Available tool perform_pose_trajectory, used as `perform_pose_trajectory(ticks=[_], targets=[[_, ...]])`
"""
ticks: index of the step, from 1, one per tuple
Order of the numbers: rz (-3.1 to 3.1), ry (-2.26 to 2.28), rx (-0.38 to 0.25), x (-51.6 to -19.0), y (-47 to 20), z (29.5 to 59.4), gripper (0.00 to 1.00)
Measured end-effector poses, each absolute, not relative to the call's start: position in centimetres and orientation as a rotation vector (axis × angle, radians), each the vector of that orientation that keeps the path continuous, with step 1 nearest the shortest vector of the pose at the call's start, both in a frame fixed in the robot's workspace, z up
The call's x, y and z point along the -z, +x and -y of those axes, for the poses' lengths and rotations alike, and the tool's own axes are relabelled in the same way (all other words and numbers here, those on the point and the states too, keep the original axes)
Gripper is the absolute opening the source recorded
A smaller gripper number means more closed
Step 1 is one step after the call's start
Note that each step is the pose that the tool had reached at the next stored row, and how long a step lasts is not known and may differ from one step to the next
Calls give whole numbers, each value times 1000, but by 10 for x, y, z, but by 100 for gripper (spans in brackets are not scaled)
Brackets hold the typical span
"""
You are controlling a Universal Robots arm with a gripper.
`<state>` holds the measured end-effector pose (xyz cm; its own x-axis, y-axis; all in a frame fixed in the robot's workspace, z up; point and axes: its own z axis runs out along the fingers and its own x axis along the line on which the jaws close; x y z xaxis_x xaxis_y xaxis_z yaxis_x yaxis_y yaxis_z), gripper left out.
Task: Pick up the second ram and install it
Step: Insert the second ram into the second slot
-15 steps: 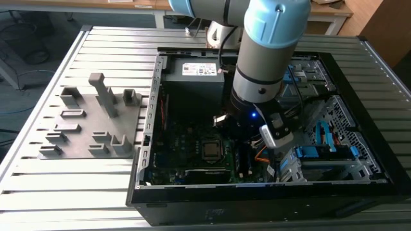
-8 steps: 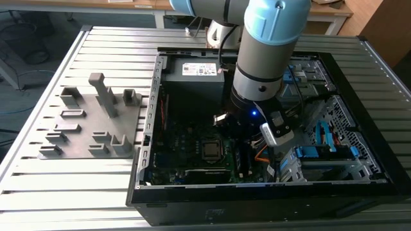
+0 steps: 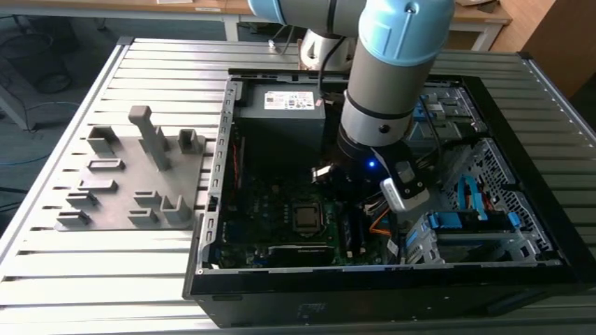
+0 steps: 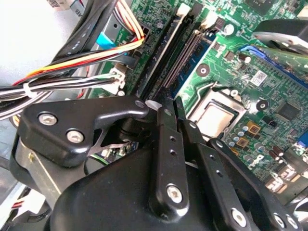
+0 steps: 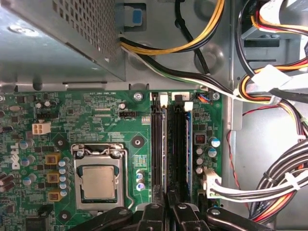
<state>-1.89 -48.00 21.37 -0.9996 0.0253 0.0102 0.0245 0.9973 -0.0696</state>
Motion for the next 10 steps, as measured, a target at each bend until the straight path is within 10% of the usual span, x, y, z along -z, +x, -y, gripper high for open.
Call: perform_pose_trajectory(ticks=[10], targets=[[3128, -34, -124, -212, -18, 479, 14]])
